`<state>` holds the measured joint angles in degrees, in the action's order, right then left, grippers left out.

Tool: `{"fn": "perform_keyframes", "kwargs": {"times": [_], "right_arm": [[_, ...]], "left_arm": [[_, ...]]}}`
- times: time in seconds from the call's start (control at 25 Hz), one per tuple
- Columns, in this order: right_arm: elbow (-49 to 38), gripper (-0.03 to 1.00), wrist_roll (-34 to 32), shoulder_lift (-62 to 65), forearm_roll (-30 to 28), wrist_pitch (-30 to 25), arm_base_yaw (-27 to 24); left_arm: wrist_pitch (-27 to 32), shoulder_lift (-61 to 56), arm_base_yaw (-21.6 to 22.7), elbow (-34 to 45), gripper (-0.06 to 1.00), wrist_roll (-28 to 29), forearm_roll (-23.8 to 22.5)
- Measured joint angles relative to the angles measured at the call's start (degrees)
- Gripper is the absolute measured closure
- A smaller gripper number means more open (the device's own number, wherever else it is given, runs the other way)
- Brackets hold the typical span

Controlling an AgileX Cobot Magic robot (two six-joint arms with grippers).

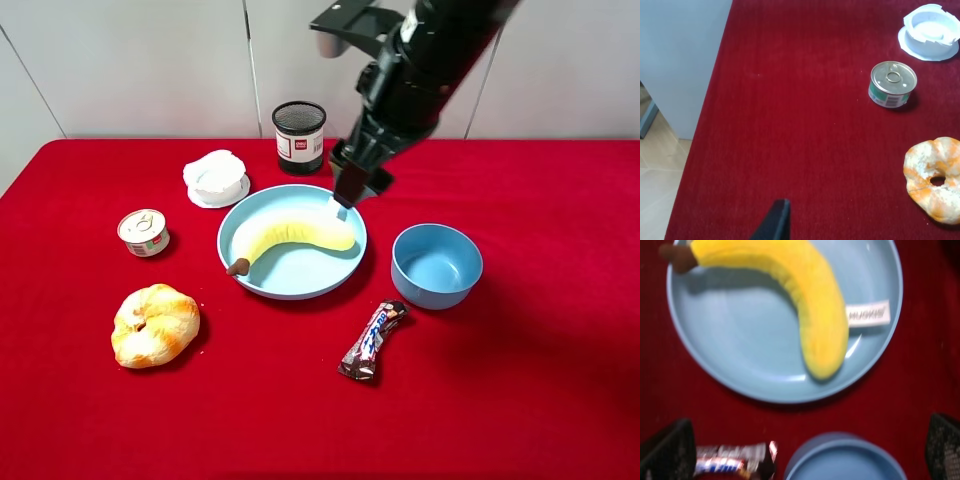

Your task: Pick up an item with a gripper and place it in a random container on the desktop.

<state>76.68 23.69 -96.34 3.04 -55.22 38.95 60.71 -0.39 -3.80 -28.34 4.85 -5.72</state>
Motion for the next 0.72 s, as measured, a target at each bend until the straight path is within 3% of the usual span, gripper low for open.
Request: {"fn": "perform_keyframes", "kwargs": {"times": [0.72], "right_arm": [[-21.21,0.27,-8.93,24.87,-4.58,-2.01,0.0]], "left_arm": [[0.0,0.0,0.0,0.0,-0.04,0.0,0.0]]}}
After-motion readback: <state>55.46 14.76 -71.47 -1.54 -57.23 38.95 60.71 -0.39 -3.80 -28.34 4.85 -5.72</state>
